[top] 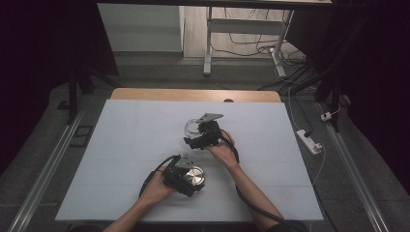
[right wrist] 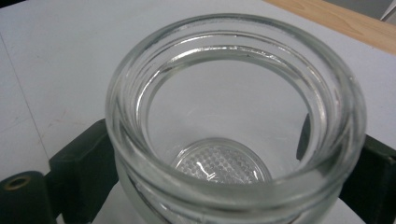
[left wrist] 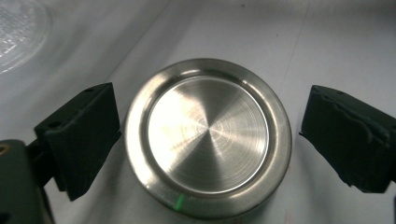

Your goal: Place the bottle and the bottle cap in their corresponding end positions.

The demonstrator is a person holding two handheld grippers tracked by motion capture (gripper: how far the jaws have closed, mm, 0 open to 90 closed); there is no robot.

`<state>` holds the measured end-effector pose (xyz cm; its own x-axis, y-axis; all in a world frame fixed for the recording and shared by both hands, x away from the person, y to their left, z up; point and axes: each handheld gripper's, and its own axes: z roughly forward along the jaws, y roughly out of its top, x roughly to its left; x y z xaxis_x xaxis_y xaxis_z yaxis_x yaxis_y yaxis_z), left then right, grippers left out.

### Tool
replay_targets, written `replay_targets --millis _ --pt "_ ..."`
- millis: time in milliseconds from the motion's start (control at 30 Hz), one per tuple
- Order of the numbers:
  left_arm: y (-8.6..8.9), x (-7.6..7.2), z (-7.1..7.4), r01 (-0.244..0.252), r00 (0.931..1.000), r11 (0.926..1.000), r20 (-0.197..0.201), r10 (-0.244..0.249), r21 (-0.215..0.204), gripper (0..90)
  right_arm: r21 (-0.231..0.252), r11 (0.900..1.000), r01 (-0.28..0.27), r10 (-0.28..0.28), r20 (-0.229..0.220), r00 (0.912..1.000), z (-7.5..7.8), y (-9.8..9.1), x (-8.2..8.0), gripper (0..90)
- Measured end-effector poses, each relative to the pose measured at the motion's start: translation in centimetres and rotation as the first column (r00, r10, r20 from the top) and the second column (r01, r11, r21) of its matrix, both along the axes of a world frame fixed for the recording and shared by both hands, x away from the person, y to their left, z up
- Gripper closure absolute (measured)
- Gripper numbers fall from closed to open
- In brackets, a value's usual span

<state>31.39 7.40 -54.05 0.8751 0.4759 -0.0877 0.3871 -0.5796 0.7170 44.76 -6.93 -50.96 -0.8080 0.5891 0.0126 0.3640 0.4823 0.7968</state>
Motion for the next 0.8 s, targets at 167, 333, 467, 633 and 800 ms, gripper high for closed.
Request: replay_targets --millis 167,333,467,633,800 --pt "0.7 0.1 0.2 -0.011 0.9999 0.9992 -0.008 0.01 -0.038 3.0 0.009 0.9999 -0.004 0.004 -0.005 1.0 0.3 -0.3 -0.1 2.4" --pt "1.1 0.1 0.8 -0.026 0.9994 0.9968 -0.026 0.024 -0.075 2.4 0.037 0.9993 -0.007 0.007 -0.005 1.0 1.1 -0.7 -0.4 1.5" --pt "1.4 -0.1 1.3 -0.026 0.9994 0.9961 -0.027 0.024 -0.084 2.2 0.051 0.9987 -0.004 0.005 -0.015 0.9999 1.7 -1.0 -0.7 0.0" --pt "2.2 -0.3 2.0 -0.034 0.9989 0.993 -0.036 0.03 -0.113 2.0 0.034 0.9994 -0.009 0.01 -0.017 0.9998 2.0 -1.2 -1.3 0.0" --pt "3.7 -0.4 2.6 -0.039 0.9976 0.9888 -0.062 0.031 -0.144 1.6 0.023 0.9996 -0.013 0.013 -0.011 0.9999 2.1 -1.4 -1.8 0.0"
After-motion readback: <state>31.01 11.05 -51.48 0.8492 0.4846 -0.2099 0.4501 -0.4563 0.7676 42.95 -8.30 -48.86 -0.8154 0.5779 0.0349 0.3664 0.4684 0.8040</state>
